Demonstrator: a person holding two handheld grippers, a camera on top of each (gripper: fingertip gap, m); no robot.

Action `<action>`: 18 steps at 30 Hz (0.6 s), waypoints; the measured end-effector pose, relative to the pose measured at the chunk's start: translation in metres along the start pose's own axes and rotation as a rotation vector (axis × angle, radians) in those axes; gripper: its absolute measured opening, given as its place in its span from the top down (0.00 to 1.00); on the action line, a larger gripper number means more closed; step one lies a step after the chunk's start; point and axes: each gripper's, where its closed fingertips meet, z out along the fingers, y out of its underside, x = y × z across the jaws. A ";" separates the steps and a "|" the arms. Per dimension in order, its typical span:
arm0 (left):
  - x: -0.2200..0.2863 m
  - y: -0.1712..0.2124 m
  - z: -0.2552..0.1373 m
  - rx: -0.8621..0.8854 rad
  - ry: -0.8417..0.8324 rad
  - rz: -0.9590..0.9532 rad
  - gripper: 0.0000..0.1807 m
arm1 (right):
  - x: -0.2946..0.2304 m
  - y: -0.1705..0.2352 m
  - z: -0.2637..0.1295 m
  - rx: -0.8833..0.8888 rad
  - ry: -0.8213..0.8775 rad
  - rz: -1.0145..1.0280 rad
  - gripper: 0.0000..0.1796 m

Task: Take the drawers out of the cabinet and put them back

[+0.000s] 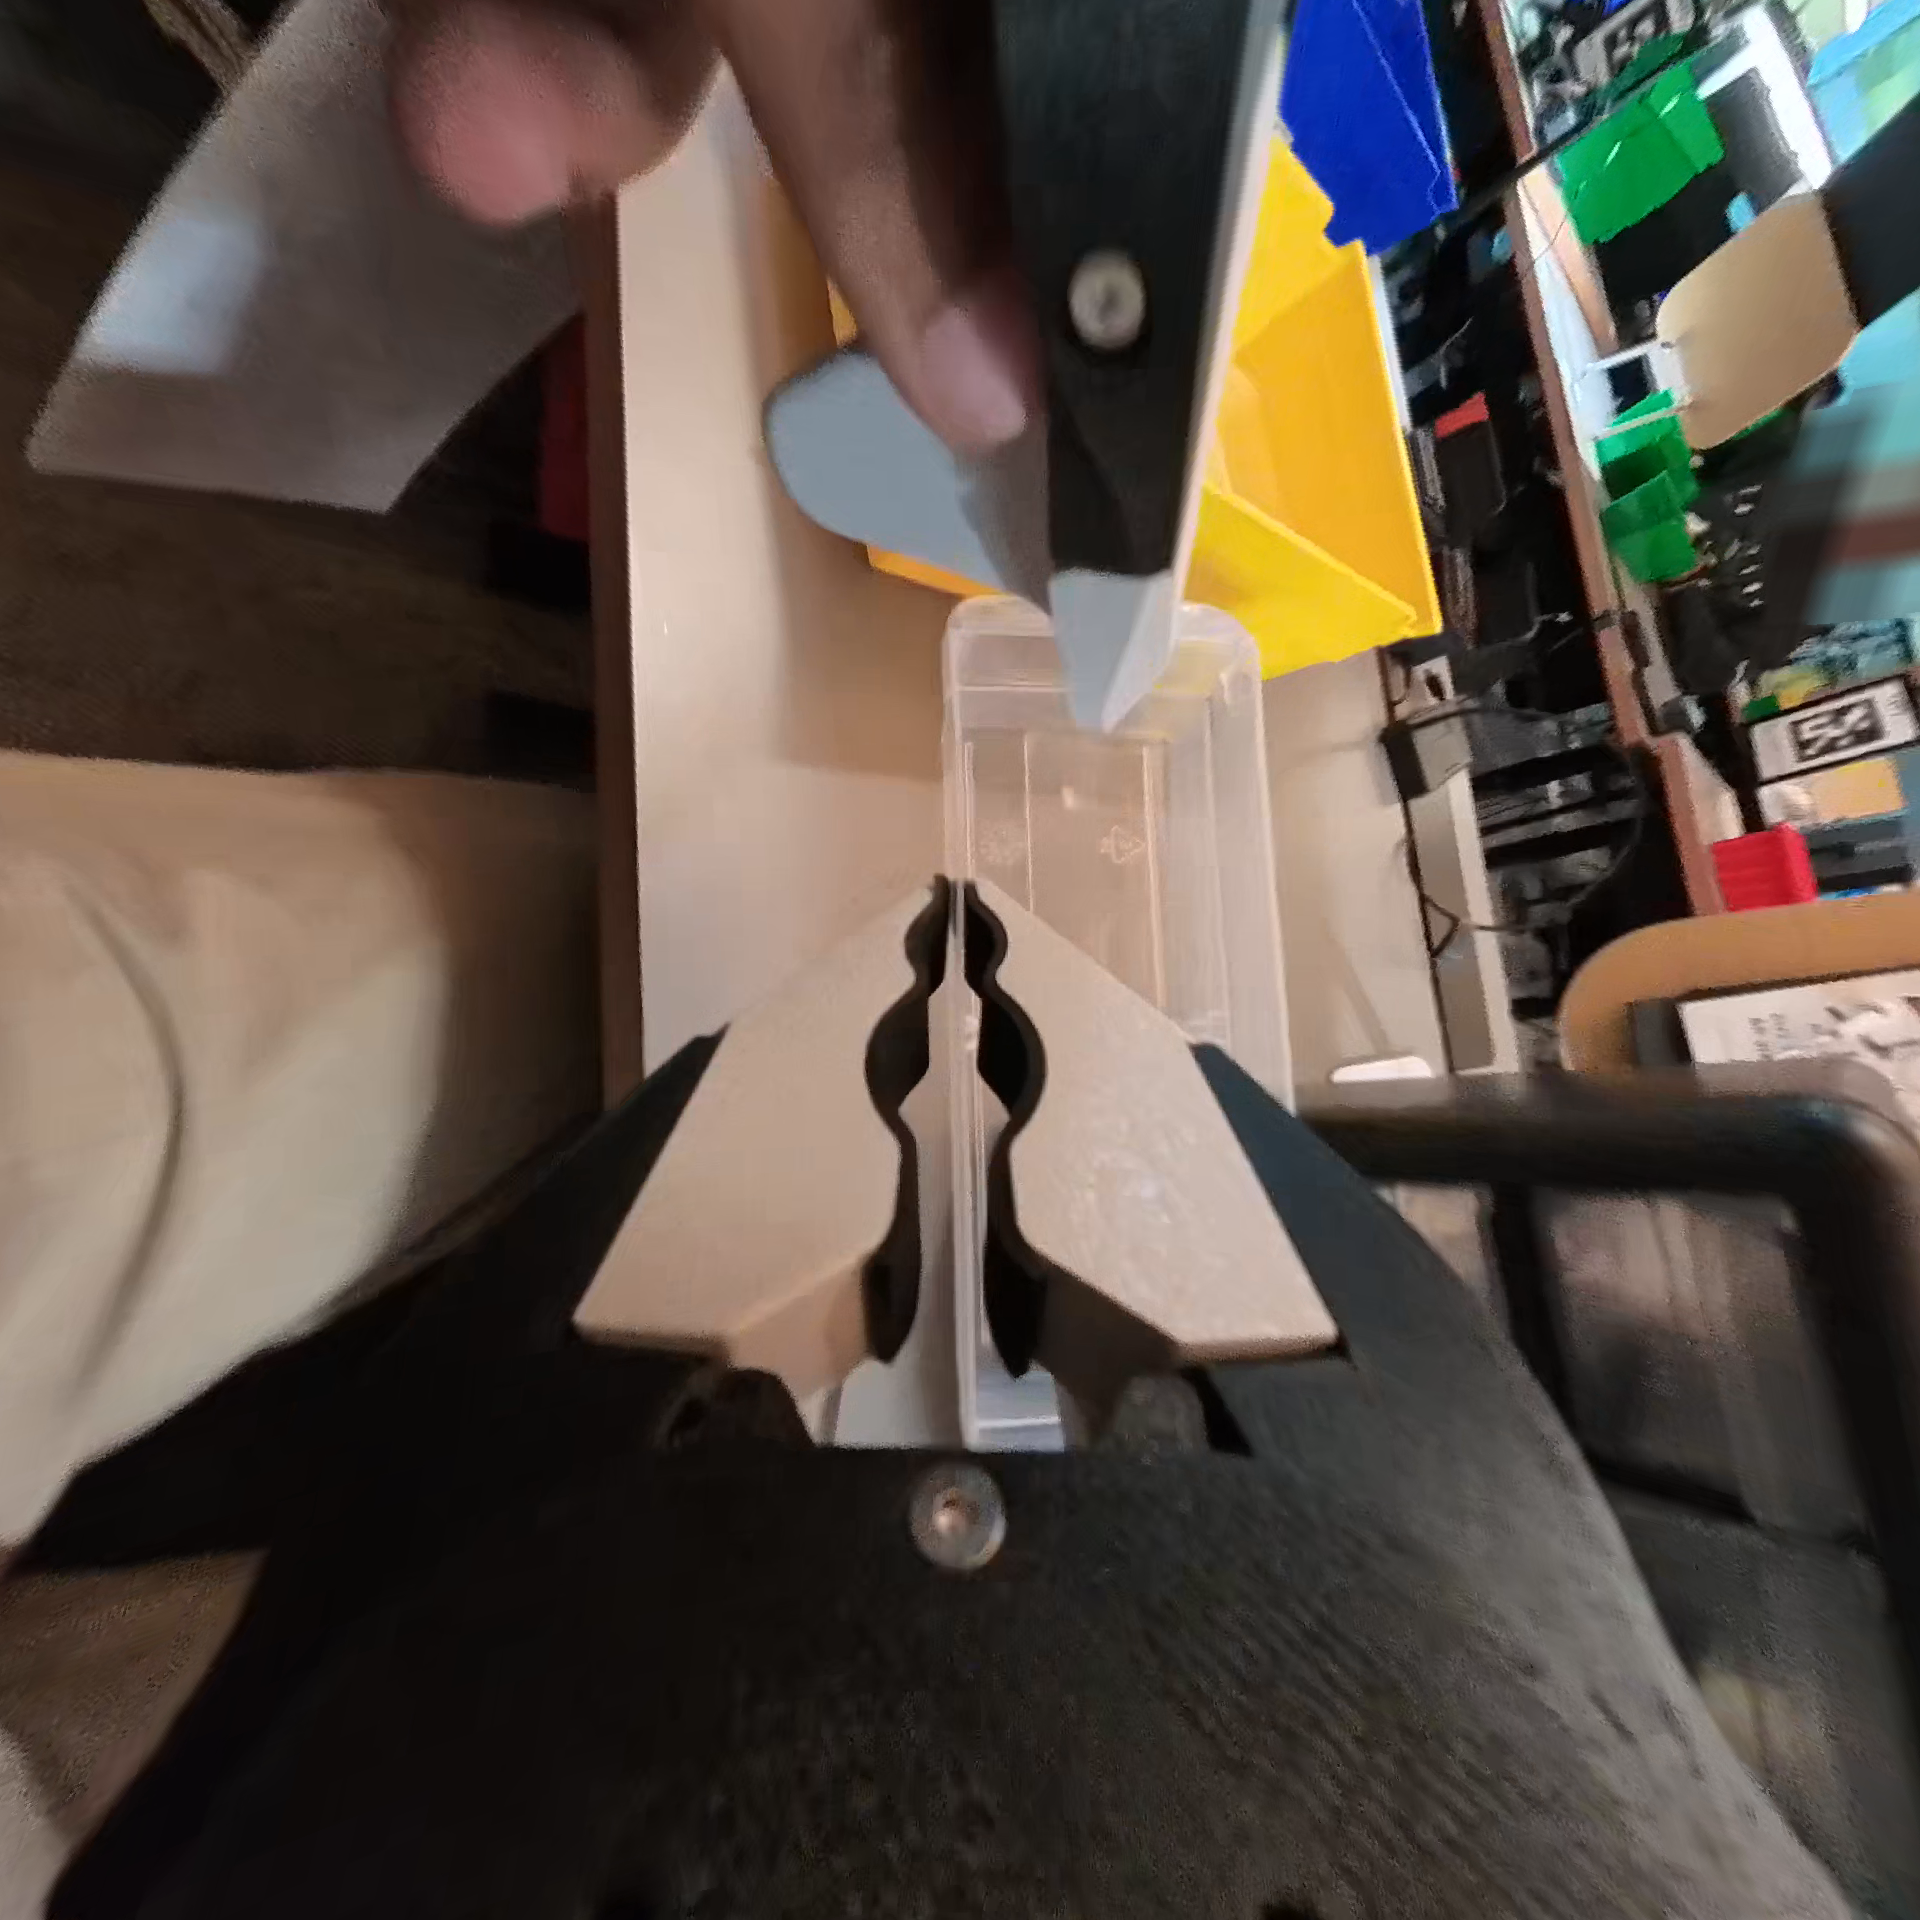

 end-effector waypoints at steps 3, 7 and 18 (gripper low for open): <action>0.023 -0.001 0.000 0.049 0.151 -0.001 0.68 | 0.004 0.022 -0.025 0.005 -0.003 -0.035 1.00; 0.060 -0.005 -0.013 0.132 0.389 0.081 0.51 | -0.001 0.047 -0.066 0.090 -0.115 0.007 0.99; 0.164 -0.028 -0.025 0.437 0.710 0.253 0.47 | 0.000 0.053 -0.150 0.454 -0.436 0.276 1.00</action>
